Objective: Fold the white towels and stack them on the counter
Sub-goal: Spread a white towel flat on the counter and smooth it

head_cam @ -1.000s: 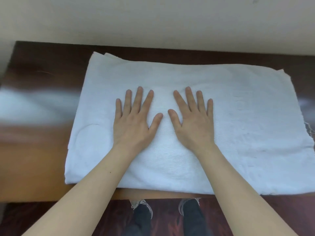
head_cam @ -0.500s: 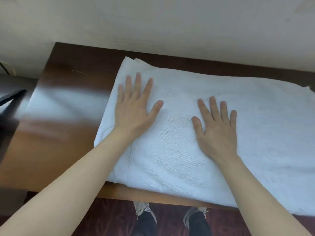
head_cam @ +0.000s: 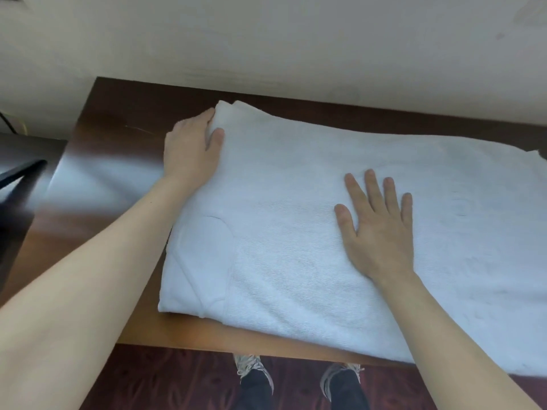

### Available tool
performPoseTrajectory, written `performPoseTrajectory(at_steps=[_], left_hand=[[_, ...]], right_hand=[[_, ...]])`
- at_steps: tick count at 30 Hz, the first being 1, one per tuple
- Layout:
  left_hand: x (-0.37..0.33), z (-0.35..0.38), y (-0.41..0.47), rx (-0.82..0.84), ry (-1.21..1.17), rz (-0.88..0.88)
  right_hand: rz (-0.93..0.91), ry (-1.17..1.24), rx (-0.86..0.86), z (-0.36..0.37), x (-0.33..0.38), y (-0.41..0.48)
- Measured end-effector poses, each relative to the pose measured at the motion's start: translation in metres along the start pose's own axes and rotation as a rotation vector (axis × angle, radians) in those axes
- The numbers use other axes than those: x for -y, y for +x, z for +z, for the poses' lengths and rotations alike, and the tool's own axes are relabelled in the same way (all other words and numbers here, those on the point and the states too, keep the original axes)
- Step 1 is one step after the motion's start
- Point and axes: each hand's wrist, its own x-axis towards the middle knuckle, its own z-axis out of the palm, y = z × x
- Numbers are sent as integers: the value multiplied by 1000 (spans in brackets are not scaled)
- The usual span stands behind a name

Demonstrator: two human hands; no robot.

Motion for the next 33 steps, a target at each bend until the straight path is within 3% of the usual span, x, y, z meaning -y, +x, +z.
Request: performPoseTrajectory(at_steps=[3, 5, 11, 18, 24, 29, 33], left_hand=[[-9, -9, 1, -11, -431, -229], [-16, -16, 7, 55, -535, -285], [-24, -21, 15, 181, -451, -96], [-22, -19, 17, 30, -562, -180], [-7, -20, 0, -170, -449, -225], [-3, -17, 5, -76, -427, -307], [-4, -22, 10, -38, -537, -333]], right_hand=[[-1, -9, 8, -1, 0, 0], [-4, -13, 11, -1, 0, 1], [-9, -2, 11, 0, 0, 1], [-7, -25, 36, 0, 0, 2], [-51, -37, 80, -5, 2, 3], [8, 35, 66, -17, 29, 19], [-82, 85, 19, -18, 71, 53]])
